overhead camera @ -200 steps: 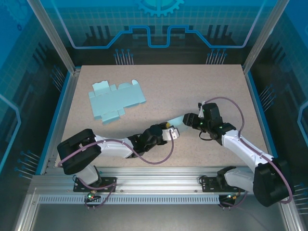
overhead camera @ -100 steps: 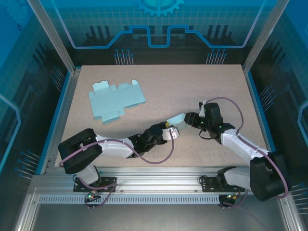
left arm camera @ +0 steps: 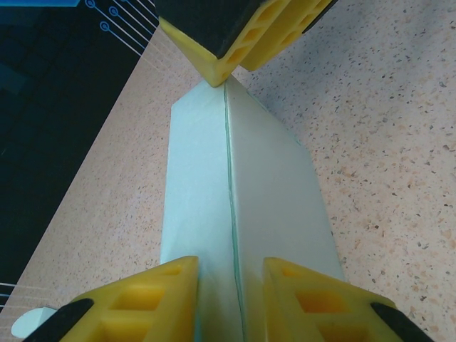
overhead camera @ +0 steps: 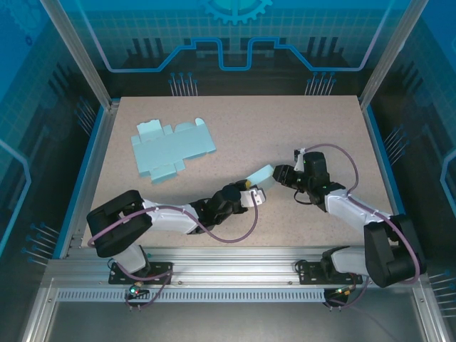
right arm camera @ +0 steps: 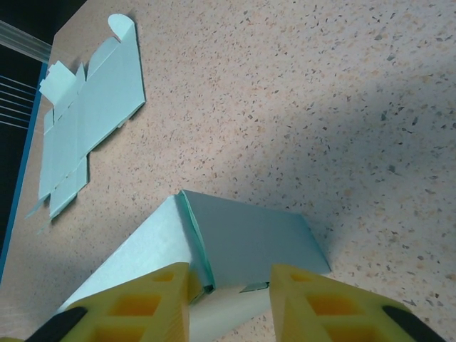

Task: Fold the paper box

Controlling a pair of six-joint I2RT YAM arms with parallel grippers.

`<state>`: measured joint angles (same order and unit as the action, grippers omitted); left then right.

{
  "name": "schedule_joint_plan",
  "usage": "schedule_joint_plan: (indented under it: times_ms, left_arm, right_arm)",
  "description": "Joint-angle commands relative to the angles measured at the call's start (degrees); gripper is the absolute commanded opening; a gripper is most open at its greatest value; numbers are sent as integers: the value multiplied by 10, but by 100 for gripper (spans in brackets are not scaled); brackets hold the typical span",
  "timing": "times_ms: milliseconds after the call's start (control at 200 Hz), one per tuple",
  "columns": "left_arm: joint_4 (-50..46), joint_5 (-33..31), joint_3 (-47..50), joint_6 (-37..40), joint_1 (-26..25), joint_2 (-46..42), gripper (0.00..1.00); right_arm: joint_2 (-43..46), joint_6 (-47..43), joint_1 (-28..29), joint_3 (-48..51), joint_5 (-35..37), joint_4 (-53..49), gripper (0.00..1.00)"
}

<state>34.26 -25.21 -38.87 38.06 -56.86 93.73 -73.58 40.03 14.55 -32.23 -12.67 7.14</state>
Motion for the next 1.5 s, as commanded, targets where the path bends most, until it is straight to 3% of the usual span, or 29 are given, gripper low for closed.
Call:
schedule_joint_plan:
  times_ms: [0, 65, 245, 345, 390, 555, 670, 775, 936, 1041, 1226, 1391, 1496]
  left_arm:
    - [-57, -12, 14, -1, -1, 18, 29]
    - [-53, -11, 14, -3, -1, 21, 29]
    - [-49, -22, -1, -10, -1, 30, 30]
    - [-64, -20, -21, -14, -1, 24, 40]
    - [-75, -18, -32, -16, -1, 20, 53]
    - [-119, -34, -75, -28, -1, 16, 83]
    - [-165, -38, -103, -37, 0, 21, 97]
    - [-215, -37, -132, -36, 6, 40, 96]
    - [-240, -49, -156, -25, 11, 68, 86]
    - [-256, -44, -161, -29, 11, 62, 87]
    - [-267, 23, -124, -52, -3, 0, 99]
    - [-248, 44, -75, -126, -7, -86, 99]
    - [-286, 22, -80, -251, 7, -132, 99]
  right_arm:
    - [-31, -4, -22, 32, 71, -130, 25]
    - [-34, -7, -22, 26, 68, -133, 20]
    - [-33, -11, -20, 12, 37, -120, 22]
    - [-3, -20, -15, -4, 36, -139, 27]
    - [15, -26, -14, -14, 39, -154, 28]
    - [65, -42, -7, -41, 62, -201, 31]
    - [75, -45, -5, -41, 62, -207, 33]
    - [76, -46, -5, -44, 55, -207, 33]
    - [88, -46, -3, -48, 54, -213, 35]
    - [106, -50, -3, -52, 59, -230, 38]
    - [142, -60, -3, -56, 82, -266, 47]
    - [161, -74, 2, -54, 85, -288, 54]
    - [163, -85, 16, -51, 100, -301, 62]
